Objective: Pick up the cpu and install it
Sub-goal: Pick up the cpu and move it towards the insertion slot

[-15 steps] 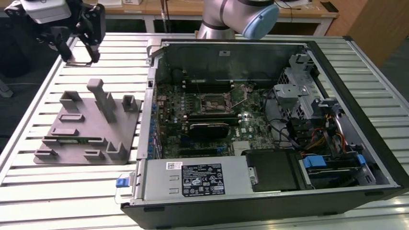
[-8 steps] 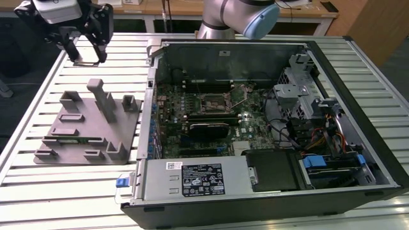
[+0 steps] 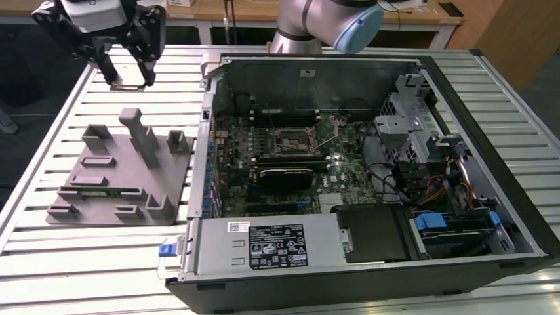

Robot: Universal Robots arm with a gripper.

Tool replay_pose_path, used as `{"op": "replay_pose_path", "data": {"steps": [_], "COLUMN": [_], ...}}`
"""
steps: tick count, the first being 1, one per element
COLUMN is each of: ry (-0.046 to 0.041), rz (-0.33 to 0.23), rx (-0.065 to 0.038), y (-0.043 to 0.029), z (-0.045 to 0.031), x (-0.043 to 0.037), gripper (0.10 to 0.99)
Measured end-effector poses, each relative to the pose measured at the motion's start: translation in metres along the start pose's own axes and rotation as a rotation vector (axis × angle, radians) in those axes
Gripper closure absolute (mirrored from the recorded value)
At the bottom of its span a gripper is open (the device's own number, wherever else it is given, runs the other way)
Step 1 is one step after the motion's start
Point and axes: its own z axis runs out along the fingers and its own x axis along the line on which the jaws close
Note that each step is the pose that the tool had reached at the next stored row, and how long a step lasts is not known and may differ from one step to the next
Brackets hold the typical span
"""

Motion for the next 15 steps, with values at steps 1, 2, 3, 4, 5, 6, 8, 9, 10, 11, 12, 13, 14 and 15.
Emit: {"op": "replay_pose_path", "data": {"steps": [1, 2, 3, 4, 5, 6, 8, 9, 10, 11, 12, 13, 14, 15], "ry": [0.0, -0.0001, 0.0, 0.0, 0.0, 0.0, 0.0, 0.0, -0.0001, 0.0, 0.0, -0.0001, 0.0, 0.0], "rz": [0.0, 0.0, 0.0, 0.0, 0.0, 0.0, 0.0, 0.0, 0.0, 0.0, 0.0, 0.0, 0.0, 0.0], "rx": [0.0, 0.0, 0.0, 0.0, 0.0, 0.0, 0.0, 0.0, 0.0, 0.0, 0.0, 0.0, 0.0, 0.0], "y": [0.0001, 0.0003, 0.0004, 0.0005, 0.0006, 0.0008, 0.0011, 0.0012, 0.0013, 0.0015, 0.0016, 0.0017, 0.0018, 0.002], "z": [0.0, 0.0001, 0.0001, 0.0002, 0.0002, 0.0003, 0.0004, 0.0005, 0.0005, 0.0006, 0.0006, 0.0007, 0.0007, 0.0007], "x": [-0.0015, -0.0031, -0.0048, -0.0065, -0.0085, -0.0104, -0.0141, -0.0159, -0.0177, -0.0193, -0.0211, -0.0227, -0.0243, -0.026], "gripper": [0.541, 0.541, 0.541, 0.541, 0.541, 0.541, 0.541, 0.541, 0.541, 0.541, 0.541, 0.541, 0.541, 0.541]}}
